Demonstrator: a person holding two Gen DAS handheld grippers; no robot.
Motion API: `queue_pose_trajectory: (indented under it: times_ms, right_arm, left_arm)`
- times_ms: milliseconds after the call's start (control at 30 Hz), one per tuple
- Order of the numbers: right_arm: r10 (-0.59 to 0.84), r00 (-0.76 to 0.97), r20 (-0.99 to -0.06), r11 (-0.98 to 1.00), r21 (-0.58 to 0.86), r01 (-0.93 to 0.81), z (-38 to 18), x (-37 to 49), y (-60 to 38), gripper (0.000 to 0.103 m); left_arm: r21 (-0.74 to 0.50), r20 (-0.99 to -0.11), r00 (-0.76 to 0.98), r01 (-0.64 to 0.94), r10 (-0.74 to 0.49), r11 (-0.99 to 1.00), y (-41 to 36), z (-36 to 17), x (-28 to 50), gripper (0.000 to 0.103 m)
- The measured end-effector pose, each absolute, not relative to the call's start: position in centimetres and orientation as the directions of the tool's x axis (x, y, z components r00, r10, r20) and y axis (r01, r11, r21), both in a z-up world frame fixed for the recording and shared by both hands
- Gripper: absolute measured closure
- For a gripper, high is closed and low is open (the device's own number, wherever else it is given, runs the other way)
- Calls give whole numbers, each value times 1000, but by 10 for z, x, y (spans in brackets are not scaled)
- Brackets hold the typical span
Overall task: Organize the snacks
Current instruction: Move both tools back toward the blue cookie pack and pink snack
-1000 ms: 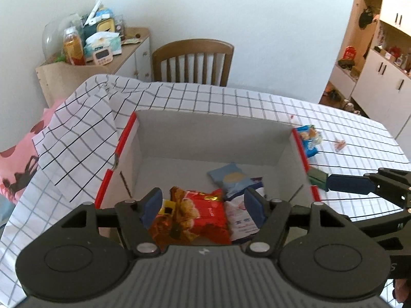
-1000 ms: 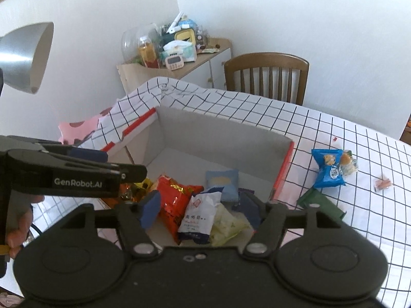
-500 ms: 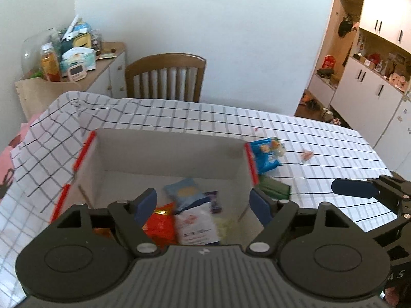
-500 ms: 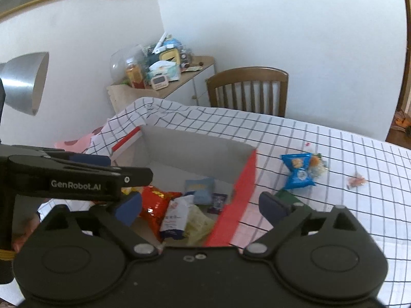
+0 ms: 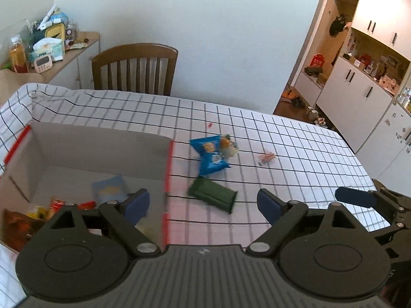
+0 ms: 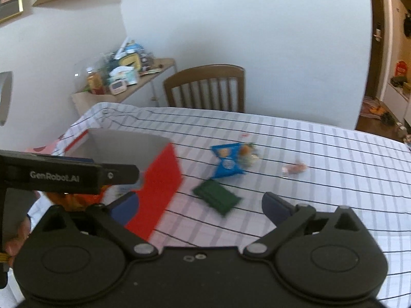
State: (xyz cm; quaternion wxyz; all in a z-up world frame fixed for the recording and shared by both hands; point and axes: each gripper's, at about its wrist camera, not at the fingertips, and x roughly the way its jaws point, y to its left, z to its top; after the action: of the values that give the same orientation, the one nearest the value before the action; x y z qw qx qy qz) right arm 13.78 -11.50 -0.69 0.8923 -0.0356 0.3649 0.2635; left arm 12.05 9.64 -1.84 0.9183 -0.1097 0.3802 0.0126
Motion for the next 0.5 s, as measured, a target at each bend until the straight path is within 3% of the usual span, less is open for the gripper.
queue_pose_trajectory:
  times_ms: [500]
  right_arm:
    - [360,611,-705,902,95,-422,-32,226,-190,2]
  left_arm:
    - [-97,-742,665,-232,86,968,30,-45,210,12]
